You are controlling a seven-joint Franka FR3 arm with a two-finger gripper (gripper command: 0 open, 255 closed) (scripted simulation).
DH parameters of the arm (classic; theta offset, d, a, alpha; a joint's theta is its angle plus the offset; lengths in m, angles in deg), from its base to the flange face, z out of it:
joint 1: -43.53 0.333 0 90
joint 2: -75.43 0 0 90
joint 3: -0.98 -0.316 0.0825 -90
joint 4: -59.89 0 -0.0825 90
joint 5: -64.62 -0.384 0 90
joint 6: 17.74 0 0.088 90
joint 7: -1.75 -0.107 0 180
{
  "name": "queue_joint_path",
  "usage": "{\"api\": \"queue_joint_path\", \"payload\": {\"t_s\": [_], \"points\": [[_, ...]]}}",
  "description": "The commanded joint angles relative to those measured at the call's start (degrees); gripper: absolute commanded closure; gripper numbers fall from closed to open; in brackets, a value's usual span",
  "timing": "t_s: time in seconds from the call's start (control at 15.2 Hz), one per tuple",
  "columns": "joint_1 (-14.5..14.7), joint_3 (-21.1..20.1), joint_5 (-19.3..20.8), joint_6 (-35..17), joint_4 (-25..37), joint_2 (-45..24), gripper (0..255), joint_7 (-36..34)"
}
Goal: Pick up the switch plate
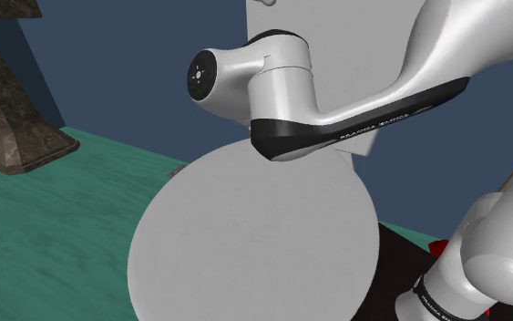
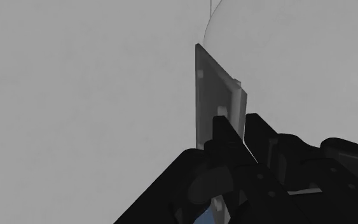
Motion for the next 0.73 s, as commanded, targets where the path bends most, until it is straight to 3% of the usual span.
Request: {"api": "queue_joint_path", "payload": {"t_s": [0.0, 0.66], "points": [[0.0, 0.1, 0.0, 0.8, 1.1, 0.4, 255, 1.2], [-0.1, 0.0, 0.5, 4.0, 5.8, 1.2, 255, 5.7]]}}
